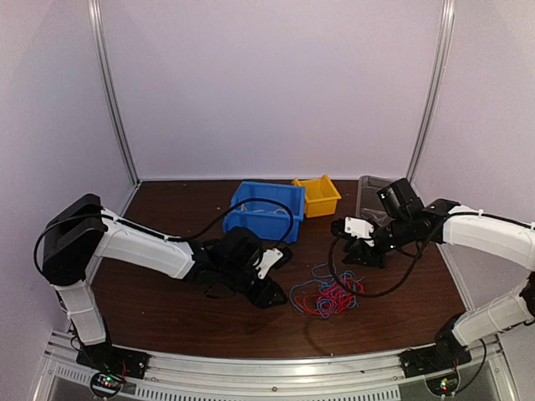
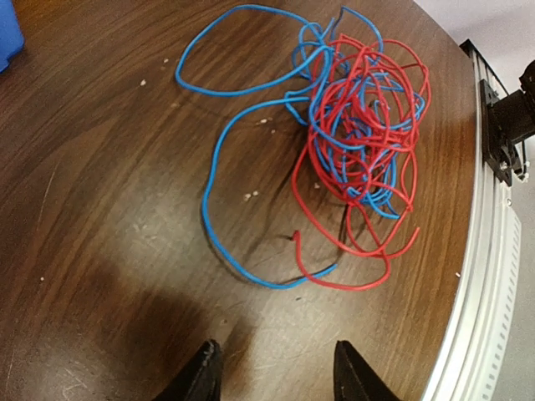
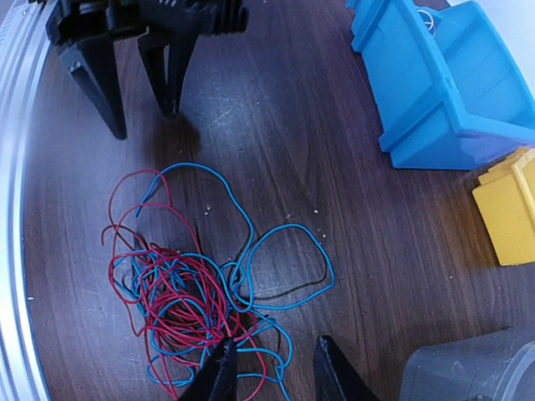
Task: Untangle the cables
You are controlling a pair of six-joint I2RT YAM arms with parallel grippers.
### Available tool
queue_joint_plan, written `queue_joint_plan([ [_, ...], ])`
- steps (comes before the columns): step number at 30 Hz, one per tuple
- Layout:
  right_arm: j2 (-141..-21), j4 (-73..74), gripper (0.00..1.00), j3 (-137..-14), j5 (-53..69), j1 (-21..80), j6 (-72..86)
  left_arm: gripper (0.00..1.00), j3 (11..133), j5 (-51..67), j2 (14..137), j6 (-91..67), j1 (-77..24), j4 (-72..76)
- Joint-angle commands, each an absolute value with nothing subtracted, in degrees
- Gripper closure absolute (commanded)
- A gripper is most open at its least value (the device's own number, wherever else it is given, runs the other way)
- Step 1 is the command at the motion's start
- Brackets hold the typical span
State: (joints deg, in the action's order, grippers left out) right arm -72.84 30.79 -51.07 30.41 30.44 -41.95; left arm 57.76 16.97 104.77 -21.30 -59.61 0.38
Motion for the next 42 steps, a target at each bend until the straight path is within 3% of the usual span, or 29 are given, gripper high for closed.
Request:
queue_joint_plan([
  [1, -75.6, 31.3, 0.65, -50.8, 27.2, 33.3, -42.6, 0.53, 52.8, 25.9, 105.2, -27.2, -55.0, 11.9],
  [7, -77.3, 33.4, 0.43, -49.5, 26.5, 39.3, -46.5, 0.57, 52.1, 30.3, 105.5, -27.6, -53.9, 13.7],
  [10, -77.2, 33.3, 0.39, -48.8, 26.1, 41.6, -47.2, 0.6, 51.6, 34.4, 105.5, -28.3, -53.9, 16.2],
  [12, -76.9, 31.4, 0.39, -47.2, 22.7, 43.4, -47.5, 0.6, 51.3, 36.1, 105.5, -29.6, -53.9, 17.7],
  [16, -76.9, 29.0, 0.38, -44.2, 17.2, 47.0, -49.0, 0.49, 51.6, 38.2, 106.0, -31.9, -53.9, 18.9],
  [19, -77.4, 27.4, 0.37, -43.5, 15.1, 48.7, -48.7, 0.47, 52.8, 39.3, 107.1, -33.7, -54.0, 19.1],
  [23, -76.1, 23.2, 0.37, -43.1, 12.8, 49.9, -46.3, 0.56, 55.8, 38.9, 109.8, -34.9, -54.2, 16.1],
  [42, -79.4, 14.1, 0.41, -39.5, 11.4, 52.6, -45.9, 0.7, 63.9, 41.2, 117.5, -35.3, -55.8, 11.6],
])
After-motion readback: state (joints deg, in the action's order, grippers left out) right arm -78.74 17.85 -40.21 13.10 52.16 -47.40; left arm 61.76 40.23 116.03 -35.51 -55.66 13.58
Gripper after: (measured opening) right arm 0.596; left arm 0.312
